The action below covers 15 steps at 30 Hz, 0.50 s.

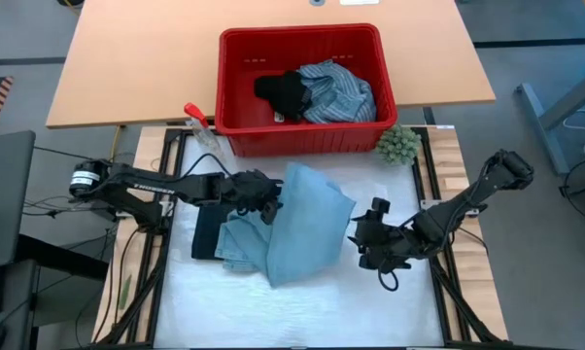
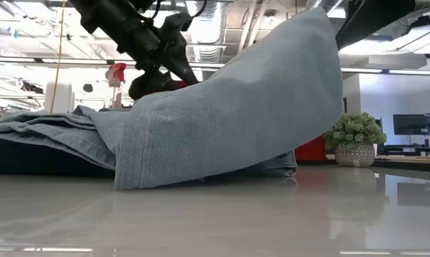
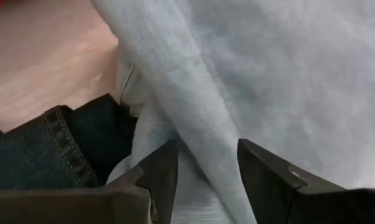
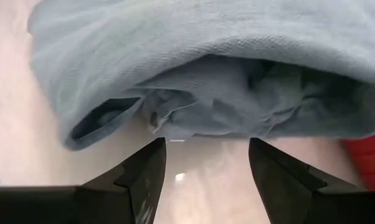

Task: Fold Laundry from Bin
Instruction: Fold the light blue pants

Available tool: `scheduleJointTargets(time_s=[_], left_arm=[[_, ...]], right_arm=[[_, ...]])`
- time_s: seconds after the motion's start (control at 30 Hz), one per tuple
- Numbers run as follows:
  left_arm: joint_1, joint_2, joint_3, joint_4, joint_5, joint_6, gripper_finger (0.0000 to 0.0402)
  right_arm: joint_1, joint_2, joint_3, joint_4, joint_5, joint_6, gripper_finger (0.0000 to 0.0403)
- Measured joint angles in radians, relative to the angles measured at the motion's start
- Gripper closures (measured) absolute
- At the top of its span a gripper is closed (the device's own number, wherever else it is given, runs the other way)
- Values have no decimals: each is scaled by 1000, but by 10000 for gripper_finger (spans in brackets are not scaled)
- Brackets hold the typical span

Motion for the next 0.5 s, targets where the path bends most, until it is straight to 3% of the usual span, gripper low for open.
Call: scheduleJointTargets(time_s=[0.27,0.37,0.5], left_arm=[[44,0,0,1,124,77,233],[45,0,0,0,137,101,231],[45,0,0,3,139,118,230]], right_arm=[[80,-77,-5,-118,17,450,148],[132,-132,-66,-57,91,682,148],[209,-213,-232,155,279,956,148]])
